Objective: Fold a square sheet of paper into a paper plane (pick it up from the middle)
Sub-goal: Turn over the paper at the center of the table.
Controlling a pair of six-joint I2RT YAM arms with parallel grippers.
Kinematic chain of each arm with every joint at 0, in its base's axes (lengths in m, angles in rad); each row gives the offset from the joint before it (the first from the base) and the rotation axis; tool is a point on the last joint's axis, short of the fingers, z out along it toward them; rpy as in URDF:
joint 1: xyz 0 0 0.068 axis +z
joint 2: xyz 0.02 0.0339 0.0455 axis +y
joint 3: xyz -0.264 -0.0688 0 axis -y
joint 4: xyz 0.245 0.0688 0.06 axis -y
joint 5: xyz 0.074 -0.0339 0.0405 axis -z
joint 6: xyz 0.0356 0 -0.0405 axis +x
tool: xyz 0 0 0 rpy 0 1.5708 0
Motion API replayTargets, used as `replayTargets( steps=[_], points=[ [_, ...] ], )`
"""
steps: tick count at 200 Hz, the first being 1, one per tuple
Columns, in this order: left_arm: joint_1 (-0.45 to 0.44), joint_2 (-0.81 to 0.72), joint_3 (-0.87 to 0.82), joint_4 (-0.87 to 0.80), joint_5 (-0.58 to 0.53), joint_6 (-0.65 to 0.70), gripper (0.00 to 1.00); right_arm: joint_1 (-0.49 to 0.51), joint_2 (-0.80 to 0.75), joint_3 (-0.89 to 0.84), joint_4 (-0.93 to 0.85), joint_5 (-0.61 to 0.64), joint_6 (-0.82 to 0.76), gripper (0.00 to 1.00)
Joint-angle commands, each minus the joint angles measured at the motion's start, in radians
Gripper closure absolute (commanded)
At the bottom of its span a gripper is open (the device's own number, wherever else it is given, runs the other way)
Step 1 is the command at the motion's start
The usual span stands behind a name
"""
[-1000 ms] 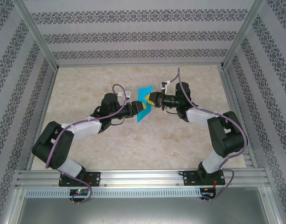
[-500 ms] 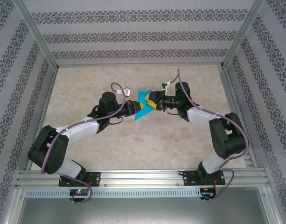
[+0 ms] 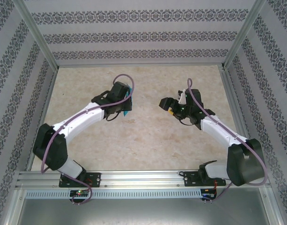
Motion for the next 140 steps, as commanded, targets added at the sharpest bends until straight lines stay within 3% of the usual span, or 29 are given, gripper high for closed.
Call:
replayTargets(
  steps=[1,25,54,83,140],
  points=[
    [-0.053,0.113,0.098,-0.320,-0.419,0.037,0.90,-0.010,-0.020,-0.040,0.012,0.100,-0.048,0.11],
    [-0.087,0.241,0.216,-0.433,-0.540,0.011,0.91,-0.037,0.002,-0.039,0.001,0.076,-0.034,0.15],
    [-0.126,0.370,0.317,-0.500,-0.586,-0.009,0.89,-0.050,-0.001,-0.079,0.072,0.059,-0.011,0.16],
    [-0.141,0.442,0.339,-0.415,-0.442,0.004,0.80,-0.059,-0.025,-0.099,0.075,0.100,-0.025,0.13],
    [-0.084,0.383,0.268,-0.144,-0.067,0.021,0.41,-0.080,-0.053,-0.085,-0.017,0.142,-0.047,0.16]
  ],
)
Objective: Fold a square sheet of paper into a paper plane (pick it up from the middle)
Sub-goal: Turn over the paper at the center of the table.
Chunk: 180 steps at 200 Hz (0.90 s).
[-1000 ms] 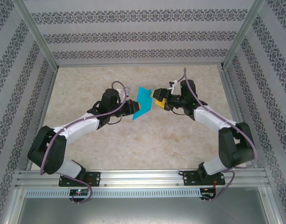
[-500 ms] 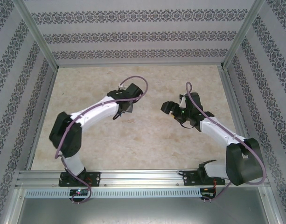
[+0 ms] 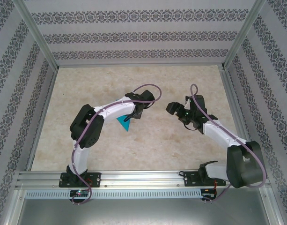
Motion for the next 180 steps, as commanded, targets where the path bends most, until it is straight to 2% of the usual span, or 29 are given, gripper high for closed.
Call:
replayTargets(
  steps=[1,23,43,82,93,111,137,180],
  points=[
    [0.041,-0.073,-0.037,0.154,0.200,0.006,0.41,-0.006,-0.022,0.014,-0.041,0.041,-0.028,0.16],
    [0.102,-0.170,-0.120,0.264,0.330,-0.021,0.28,0.031,-0.003,0.052,-0.092,0.079,-0.046,0.18],
    [0.174,-0.258,-0.223,0.345,0.413,-0.056,0.19,0.126,0.045,0.109,-0.123,0.160,-0.037,0.23],
    [0.318,-0.409,-0.432,0.420,0.419,-0.088,0.05,0.367,0.228,0.292,-0.126,0.266,0.020,0.40],
    [0.356,-0.440,-0.490,0.442,0.430,-0.087,0.00,0.428,0.295,0.354,-0.125,0.276,0.030,0.50],
    [0.414,-0.483,-0.565,0.452,0.447,-0.088,0.00,0.505,0.406,0.465,-0.135,0.288,0.049,0.61],
    [0.479,-0.529,-0.642,0.463,0.452,-0.096,0.00,0.585,0.577,0.624,-0.145,0.263,0.068,0.73],
    [0.560,-0.587,-0.721,0.454,0.424,-0.128,0.00,0.629,0.788,0.796,-0.152,0.242,0.062,0.77]
  ],
)
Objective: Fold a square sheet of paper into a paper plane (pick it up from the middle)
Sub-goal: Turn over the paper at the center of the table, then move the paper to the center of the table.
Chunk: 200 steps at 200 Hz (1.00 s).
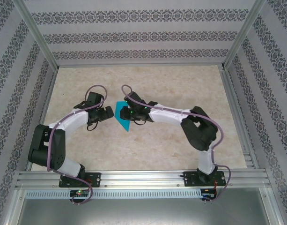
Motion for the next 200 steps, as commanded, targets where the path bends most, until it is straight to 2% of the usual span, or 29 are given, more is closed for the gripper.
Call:
replayTargets(
  steps=[1,67,102,145,164,181,200],
  points=[
    [0.042,-0.050,-0.028,0.041,-0.010,-0.032,0.00,0.002,0.066,0.061,-0.024,0.004,0.006,0.77],
    [0.067,-0.107,-0.071,0.059,-0.007,-0.040,0.00,-0.021,0.138,0.072,-0.116,-0.008,-0.068,0.75],
    [0.067,-0.108,-0.076,0.073,0.021,-0.046,0.00,-0.042,0.128,0.022,-0.197,-0.039,-0.196,0.74],
    [0.066,-0.116,-0.078,0.084,0.081,-0.034,0.00,-0.104,0.030,-0.153,-0.348,-0.051,-0.578,0.73],
    [0.066,-0.121,-0.084,0.102,0.119,-0.027,0.00,-0.124,-0.050,-0.205,-0.394,-0.052,-0.697,0.73],
    [0.066,-0.124,-0.091,0.126,0.163,-0.024,0.00,-0.124,-0.133,-0.213,-0.371,-0.061,-0.721,0.71],
    [0.065,-0.126,-0.093,0.146,0.218,-0.022,0.00,-0.125,-0.199,-0.199,-0.307,-0.053,-0.628,0.68]
  ],
)
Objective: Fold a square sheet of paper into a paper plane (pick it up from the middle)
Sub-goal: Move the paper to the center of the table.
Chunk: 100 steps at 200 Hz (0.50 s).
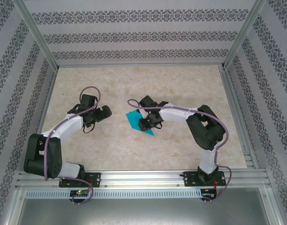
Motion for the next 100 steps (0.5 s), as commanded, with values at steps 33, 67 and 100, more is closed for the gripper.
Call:
replayTargets(
  steps=[33,67,100],
  points=[
    [0.006,-0.037,-0.034,0.110,0.160,-0.009,0.00,-0.002,-0.129,-0.050,0.166,0.048,0.266,0.67],
    [-0.014,-0.024,-0.051,0.163,0.244,-0.033,0.00,-0.004,-0.099,-0.109,0.283,-0.015,0.387,0.68],
    [-0.037,0.006,-0.063,0.233,0.318,-0.072,0.00,-0.024,-0.077,-0.143,0.335,-0.032,0.412,0.69]
  ],
)
